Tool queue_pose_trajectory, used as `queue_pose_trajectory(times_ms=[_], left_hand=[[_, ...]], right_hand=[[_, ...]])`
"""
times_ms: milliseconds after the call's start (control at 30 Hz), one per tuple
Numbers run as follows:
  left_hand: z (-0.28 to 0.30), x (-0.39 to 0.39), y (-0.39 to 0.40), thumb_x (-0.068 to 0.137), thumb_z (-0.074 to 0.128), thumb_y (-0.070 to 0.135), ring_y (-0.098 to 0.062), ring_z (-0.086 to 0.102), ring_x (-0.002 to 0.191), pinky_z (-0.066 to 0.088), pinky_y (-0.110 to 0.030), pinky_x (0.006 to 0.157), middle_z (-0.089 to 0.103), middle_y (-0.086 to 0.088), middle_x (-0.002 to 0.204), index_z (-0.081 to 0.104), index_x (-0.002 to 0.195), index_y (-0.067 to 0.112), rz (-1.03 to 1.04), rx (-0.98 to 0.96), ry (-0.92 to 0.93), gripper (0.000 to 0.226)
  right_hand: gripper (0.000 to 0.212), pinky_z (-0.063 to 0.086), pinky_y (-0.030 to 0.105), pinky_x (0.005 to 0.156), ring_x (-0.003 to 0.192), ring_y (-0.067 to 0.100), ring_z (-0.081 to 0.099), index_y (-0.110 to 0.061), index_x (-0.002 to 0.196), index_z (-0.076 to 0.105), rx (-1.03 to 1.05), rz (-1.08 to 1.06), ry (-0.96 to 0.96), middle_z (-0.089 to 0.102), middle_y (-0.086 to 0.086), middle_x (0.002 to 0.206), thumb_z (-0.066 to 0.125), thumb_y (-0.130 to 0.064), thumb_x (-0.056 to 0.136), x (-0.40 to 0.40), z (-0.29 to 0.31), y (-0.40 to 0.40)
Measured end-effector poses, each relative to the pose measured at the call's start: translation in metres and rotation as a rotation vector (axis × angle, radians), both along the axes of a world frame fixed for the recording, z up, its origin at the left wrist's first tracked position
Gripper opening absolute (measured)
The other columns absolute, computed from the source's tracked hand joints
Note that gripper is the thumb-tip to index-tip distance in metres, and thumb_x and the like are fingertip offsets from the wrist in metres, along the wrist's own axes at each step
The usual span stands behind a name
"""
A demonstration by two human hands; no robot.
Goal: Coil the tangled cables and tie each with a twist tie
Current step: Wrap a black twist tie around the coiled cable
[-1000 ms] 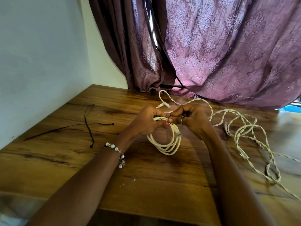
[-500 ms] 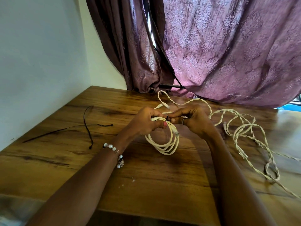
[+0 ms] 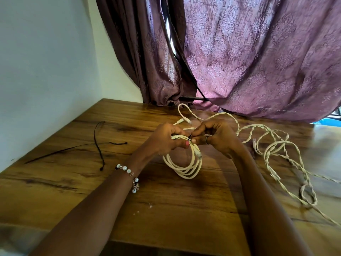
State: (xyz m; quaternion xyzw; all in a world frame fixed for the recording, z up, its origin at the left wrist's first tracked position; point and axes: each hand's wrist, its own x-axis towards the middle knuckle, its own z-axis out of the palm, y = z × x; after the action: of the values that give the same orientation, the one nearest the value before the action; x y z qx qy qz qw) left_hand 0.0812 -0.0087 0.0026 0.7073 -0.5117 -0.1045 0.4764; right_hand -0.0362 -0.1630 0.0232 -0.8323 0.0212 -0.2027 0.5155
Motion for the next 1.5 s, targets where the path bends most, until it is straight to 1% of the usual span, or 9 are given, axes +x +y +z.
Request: queue_pose_trajectory(times_ms=[167, 300, 467, 600, 767, 933, 1067, 1167, 1500], left_hand=[[-0.001, 0.001, 0.0, 0.075, 0.077, 0.009, 0.011, 0.053, 0.054, 0.035, -0.006, 0.051, 0.064, 0.016, 0.07, 0.074, 0.096, 0.002, -0.011, 0.008, -0.02, 0.023], [-0.001, 0.001, 0.0, 0.075, 0.078, 0.014, 0.006, 0.048, 0.049, 0.036, -0.015, 0.05, 0.068, -0.002, 0.071, 0.074, 0.093, 0.003, 0.009, 0.027, -0.003, 0.021], [0.002, 0.0, 0.001, 0.075, 0.078, 0.015, 0.005, 0.056, 0.06, 0.044, -0.017, 0.055, 0.071, 0.003, 0.079, 0.075, 0.094, 0.007, 0.02, 0.06, -0.032, 0.021], [0.003, 0.0, 0.004, 0.076, 0.077, 0.014, 0.008, 0.051, 0.05, 0.035, -0.01, 0.048, 0.064, 0.013, 0.067, 0.075, 0.093, 0.007, 0.032, 0.068, -0.011, 0.019], [0.005, -0.002, 0.005, 0.074, 0.078, 0.01, -0.008, 0.05, 0.055, 0.039, -0.021, 0.048, 0.069, -0.013, 0.079, 0.075, 0.091, 0.006, 0.032, 0.005, 0.126, 0.018], [0.01, -0.004, 0.012, 0.087, 0.062, 0.003, -0.007, 0.052, 0.056, 0.045, -0.019, 0.052, 0.071, 0.003, 0.067, 0.069, 0.094, -0.002, -0.105, -0.054, 0.384, 0.011], [0.012, -0.006, 0.013, 0.094, 0.048, -0.002, -0.017, 0.052, 0.062, 0.047, -0.018, 0.053, 0.071, -0.002, 0.065, 0.066, 0.091, 0.004, -0.103, -0.085, 0.59, 0.02], [0.011, -0.008, 0.01, 0.094, 0.047, -0.003, -0.017, 0.054, 0.062, 0.047, -0.019, 0.054, 0.071, -0.003, 0.065, 0.067, 0.088, 0.006, -0.061, -0.09, 0.59, 0.023], [0.008, -0.018, -0.002, 0.096, 0.048, 0.003, -0.011, 0.054, 0.061, 0.044, -0.023, 0.052, 0.061, -0.007, 0.075, 0.063, 0.099, 0.012, 0.155, -0.15, 0.485, 0.018]], right_hand=[[0.018, 0.056, 0.022, 0.069, 0.076, 0.012, 0.07, 0.001, 0.077, 0.069, -0.037, -0.017, 0.032, 0.071, 0.004, 0.078, 0.075, 0.012, 0.066, 0.002, 0.002, 0.003], [0.018, 0.058, 0.025, 0.073, 0.082, 0.015, 0.07, -0.005, 0.08, 0.072, -0.124, -0.004, 0.03, 0.073, 0.005, 0.085, 0.074, 0.01, 0.069, -0.002, 0.005, -0.001], [0.023, 0.056, 0.019, 0.067, 0.077, 0.007, 0.069, -0.01, 0.089, 0.072, -0.267, -0.025, -0.009, 0.072, -0.002, 0.083, 0.075, 0.006, 0.072, -0.002, 0.005, 0.004], [0.027, 0.057, 0.022, 0.069, 0.077, 0.006, 0.068, -0.015, 0.094, 0.074, -0.369, -0.037, -0.025, 0.071, -0.009, 0.084, 0.078, 0.0, 0.072, 0.003, 0.004, 0.005], [0.021, 0.058, 0.027, 0.076, 0.084, 0.013, 0.069, -0.008, 0.091, 0.075, -0.313, -0.054, -0.013, 0.074, 0.001, 0.089, 0.078, -0.003, 0.071, 0.001, 0.006, 0.002], [0.02, 0.055, 0.019, 0.069, 0.084, 0.016, 0.068, -0.005, 0.094, 0.074, -0.283, -0.047, -0.023, 0.073, 0.004, 0.089, 0.075, 0.0, 0.075, 0.0, 0.007, 0.005], [0.019, 0.053, 0.017, 0.066, 0.077, 0.01, 0.067, -0.011, 0.091, 0.074, -0.244, -0.058, -0.035, 0.072, -0.009, 0.081, 0.075, 0.0, 0.075, 0.001, 0.007, 0.005], [0.02, 0.052, 0.015, 0.067, 0.074, 0.004, 0.067, -0.014, 0.088, 0.075, -0.268, -0.062, -0.023, 0.071, -0.015, 0.075, 0.077, 0.0, 0.073, 0.002, 0.008, 0.005], [0.02, 0.058, 0.026, 0.067, 0.069, 0.007, 0.065, -0.009, 0.086, 0.072, -0.19, -0.038, 0.06, 0.07, 0.005, 0.075, 0.076, 0.006, 0.072, -0.002, 0.011, 0.003]])
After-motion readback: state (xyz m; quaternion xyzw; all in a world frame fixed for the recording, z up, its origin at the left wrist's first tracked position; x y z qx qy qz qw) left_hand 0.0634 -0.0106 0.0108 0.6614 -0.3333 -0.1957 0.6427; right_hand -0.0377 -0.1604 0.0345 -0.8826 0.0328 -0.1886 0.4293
